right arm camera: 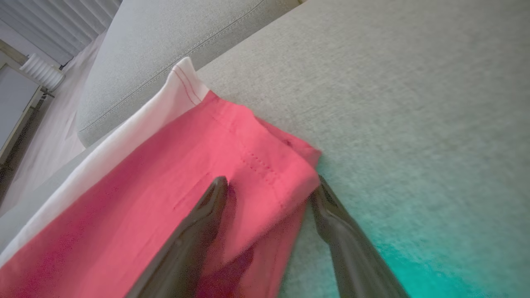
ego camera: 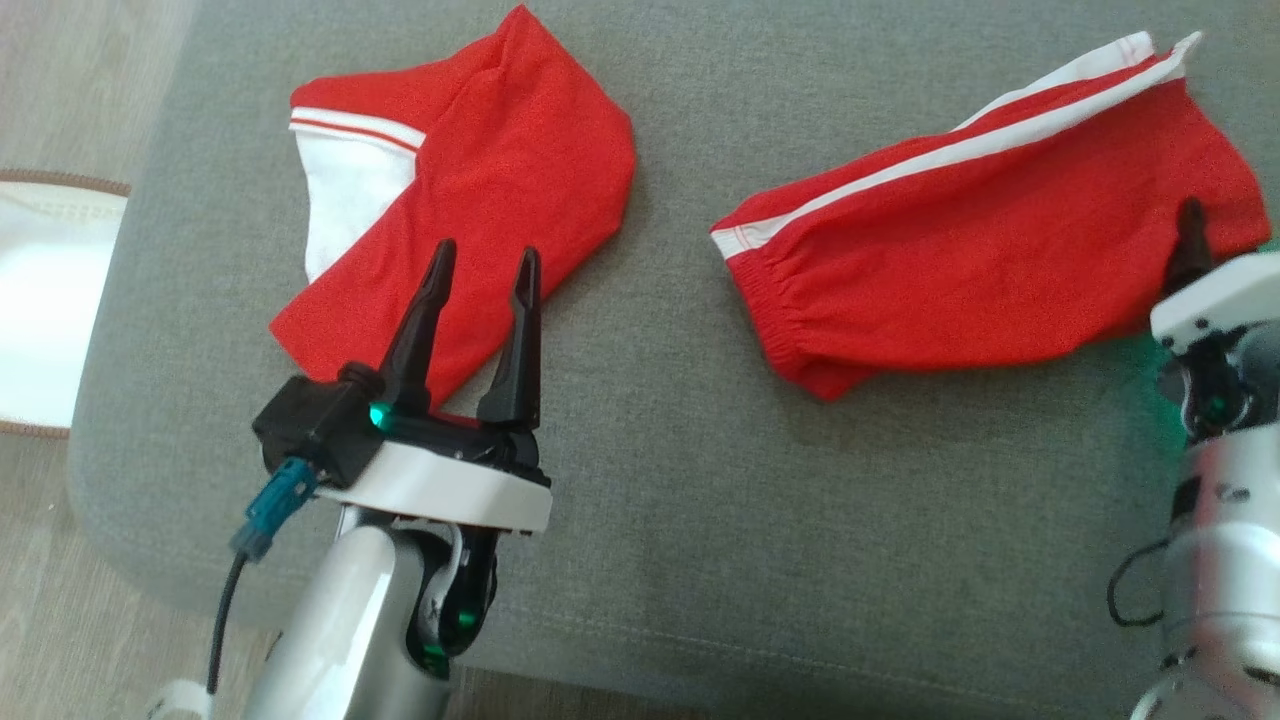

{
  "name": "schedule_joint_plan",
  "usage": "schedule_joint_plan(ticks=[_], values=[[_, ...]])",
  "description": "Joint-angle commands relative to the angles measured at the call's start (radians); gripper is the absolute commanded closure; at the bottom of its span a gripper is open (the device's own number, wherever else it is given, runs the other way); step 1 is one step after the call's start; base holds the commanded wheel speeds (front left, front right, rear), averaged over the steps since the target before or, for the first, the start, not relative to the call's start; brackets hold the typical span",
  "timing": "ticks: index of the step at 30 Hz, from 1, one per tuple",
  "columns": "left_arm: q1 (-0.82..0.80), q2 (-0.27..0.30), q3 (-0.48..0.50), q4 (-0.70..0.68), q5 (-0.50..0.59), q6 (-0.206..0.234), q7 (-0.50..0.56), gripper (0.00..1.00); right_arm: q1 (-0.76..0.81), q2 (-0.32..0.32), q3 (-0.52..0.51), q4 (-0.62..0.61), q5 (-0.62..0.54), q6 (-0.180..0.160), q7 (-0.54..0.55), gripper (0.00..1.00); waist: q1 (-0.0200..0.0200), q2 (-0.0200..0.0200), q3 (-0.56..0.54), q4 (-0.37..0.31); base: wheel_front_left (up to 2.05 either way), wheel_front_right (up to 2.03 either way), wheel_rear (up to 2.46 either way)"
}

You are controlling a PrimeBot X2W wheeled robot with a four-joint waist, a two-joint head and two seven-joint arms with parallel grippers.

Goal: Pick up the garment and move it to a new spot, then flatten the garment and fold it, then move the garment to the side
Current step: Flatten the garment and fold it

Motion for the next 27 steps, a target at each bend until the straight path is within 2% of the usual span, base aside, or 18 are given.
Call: schedule_joint_plan(ticks=[1, 9, 10, 11, 12, 13, 21, 27], values=[[-0.035, 0.008, 0.03, -0.038, -0.008, 0.006, -0.005, 0.0, -0.033, 0.004, 0.023, -0.007, -0.005, 0.003, 0.01, 0.0, 0.0, 0.0, 0.007, 0.005, 0.0, 0.0, 0.0], [-0.047, 0.008, 0.022, -0.043, -0.015, 0.008, -0.005, 0.0, -0.094, 0.004, 0.001, 0.044, -0.048, 0.003, 0.026, 0.0, 0.0, 0.0, 0.029, 0.02, 0.0, 0.0, 0.0], [-0.049, 0.008, 0.021, -0.043, -0.017, 0.008, -0.005, 0.0, -0.102, 0.004, -0.002, 0.049, -0.055, 0.003, 0.027, 0.11, 0.0, 0.0, 0.031, 0.021, 0.0, 0.0, 0.0], [-0.051, 0.008, 0.021, -0.043, -0.018, 0.009, -0.005, 0.0, -0.108, 0.004, -0.006, 0.054, -0.062, 0.003, 0.028, 0.61, 0.0, 0.0, 0.033, 0.021, 0.0, 0.0, 0.0], [-0.051, 0.008, 0.021, -0.043, -0.018, 0.009, -0.005, 0.0, -0.108, 0.004, -0.006, 0.054, -0.062, 0.003, 0.028, 0.61, 0.0, 0.0, 0.033, 0.021, 0.0, 0.0, 0.0], [-0.052, 0.008, 0.021, -0.043, -0.018, 0.01, -0.005, 0.0, -0.115, 0.004, -0.009, 0.057, -0.069, 0.003, 0.025, 1.0, 0.0, 0.0, 0.034, 0.02, 0.0, 0.0, 0.0], [-0.054, 0.008, 0.027, -0.039, -0.01, 0.01, -0.005, 0.0, -0.135, 0.004, -0.019, 0.06, -0.062, 0.003, -0.037, 1.0, 0.0, 0.0, 0.024, -0.013, 0.0, 0.0, 0.0], [-0.047, 0.008, 0.039, -0.038, 0.005, 0.005, -0.005, 0.0, -0.101, 0.004, -0.044, -0.002, -0.044, 0.003, -0.088, 1.0, 0.0, 0.0, 0.0, -0.066, 0.0, 0.0, 0.0]])
